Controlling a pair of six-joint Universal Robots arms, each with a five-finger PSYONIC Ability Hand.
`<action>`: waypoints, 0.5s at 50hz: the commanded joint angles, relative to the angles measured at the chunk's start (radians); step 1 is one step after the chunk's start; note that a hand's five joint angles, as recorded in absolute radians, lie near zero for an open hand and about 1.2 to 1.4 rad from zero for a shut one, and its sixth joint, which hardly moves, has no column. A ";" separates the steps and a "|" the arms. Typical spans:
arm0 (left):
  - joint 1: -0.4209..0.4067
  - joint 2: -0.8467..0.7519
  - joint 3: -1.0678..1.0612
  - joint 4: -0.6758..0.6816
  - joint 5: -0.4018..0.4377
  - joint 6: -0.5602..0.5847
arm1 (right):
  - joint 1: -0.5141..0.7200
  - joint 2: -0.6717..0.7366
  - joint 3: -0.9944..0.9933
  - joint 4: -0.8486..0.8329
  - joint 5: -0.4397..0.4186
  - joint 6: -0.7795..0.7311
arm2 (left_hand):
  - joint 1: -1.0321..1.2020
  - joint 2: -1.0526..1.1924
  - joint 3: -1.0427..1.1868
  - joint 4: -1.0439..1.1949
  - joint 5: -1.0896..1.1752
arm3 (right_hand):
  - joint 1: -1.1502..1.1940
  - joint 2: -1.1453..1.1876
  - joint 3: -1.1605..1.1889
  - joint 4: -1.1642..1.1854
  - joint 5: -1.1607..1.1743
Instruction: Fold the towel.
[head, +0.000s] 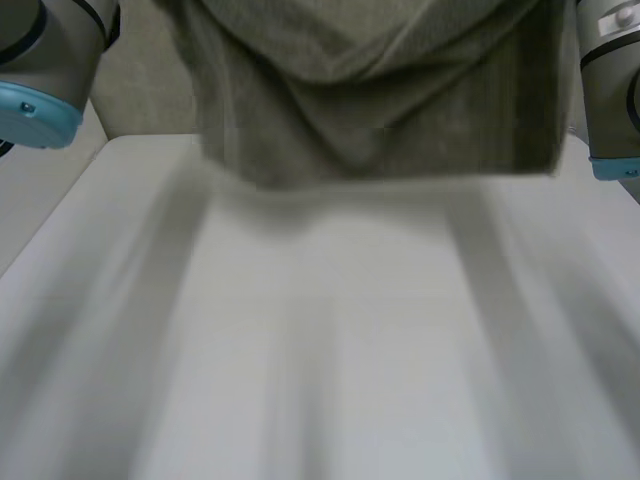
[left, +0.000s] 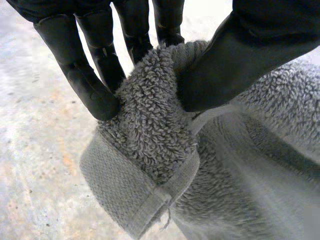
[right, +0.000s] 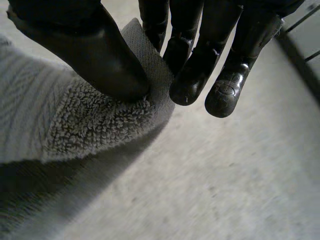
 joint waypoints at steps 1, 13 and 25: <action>0.047 0.111 -0.311 0.042 -0.004 -0.113 | -0.017 -0.056 0.133 0.078 -0.033 0.038 | -0.012 -0.089 -0.150 -0.123 -0.249 | 0.078 0.105 0.072 0.064 0.064; 0.115 0.182 -0.994 0.182 0.143 -0.020 | -0.140 -0.048 0.444 0.380 -0.249 0.095 | -0.012 -0.089 -0.150 -0.123 -0.249 | 0.078 0.105 0.072 0.064 0.064; 0.136 0.257 -1.304 0.216 0.215 0.180 | -0.287 -0.183 0.711 0.385 -0.375 0.151 | -0.012 -0.089 -0.150 -0.123 -0.249 | 0.078 0.105 0.072 0.064 0.064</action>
